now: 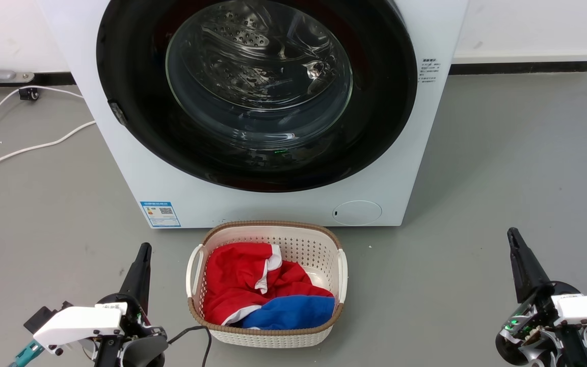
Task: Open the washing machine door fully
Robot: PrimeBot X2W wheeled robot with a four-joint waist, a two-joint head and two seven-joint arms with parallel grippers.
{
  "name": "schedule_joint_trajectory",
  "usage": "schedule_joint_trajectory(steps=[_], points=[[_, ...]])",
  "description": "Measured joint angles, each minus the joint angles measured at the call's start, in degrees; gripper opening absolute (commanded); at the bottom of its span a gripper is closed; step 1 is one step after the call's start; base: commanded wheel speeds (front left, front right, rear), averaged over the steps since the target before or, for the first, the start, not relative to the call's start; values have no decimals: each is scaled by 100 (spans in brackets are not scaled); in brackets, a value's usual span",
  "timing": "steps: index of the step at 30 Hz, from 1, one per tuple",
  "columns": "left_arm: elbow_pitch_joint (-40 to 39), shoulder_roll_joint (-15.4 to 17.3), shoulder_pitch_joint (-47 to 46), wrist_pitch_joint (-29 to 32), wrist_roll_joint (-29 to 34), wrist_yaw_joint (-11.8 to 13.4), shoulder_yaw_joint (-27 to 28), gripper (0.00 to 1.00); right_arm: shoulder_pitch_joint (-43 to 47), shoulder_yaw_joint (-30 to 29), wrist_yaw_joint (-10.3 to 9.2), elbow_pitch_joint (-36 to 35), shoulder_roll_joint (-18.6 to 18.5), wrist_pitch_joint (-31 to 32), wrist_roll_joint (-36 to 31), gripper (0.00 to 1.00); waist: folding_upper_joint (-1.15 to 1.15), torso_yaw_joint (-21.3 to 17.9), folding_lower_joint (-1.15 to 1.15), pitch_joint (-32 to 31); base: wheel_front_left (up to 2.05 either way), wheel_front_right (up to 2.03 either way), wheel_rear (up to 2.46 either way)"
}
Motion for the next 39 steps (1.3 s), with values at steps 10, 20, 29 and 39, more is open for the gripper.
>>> schedule_joint_trajectory(steps=[10,20,29,39], points=[[220,-36,267,-108,77,15,-35,100,288,2,-10,236,30,-97,-48,100,0,-1,0,0,0,0,0],[-99,-34,286,-381,948,180,18,100,347,-141,-9,-7,32,-366,-1023,100,0,-8,0,7,0,0,0],[-514,-33,352,-603,2182,469,-96,100,444,-135,-9,-495,33,-599,-2280,100,0,-7,0,15,0,0,0],[-812,-29,453,-831,3509,759,-283,100,562,34,-9,-1017,33,-809,-3827,100,0,0,0,20,0,0,0]])
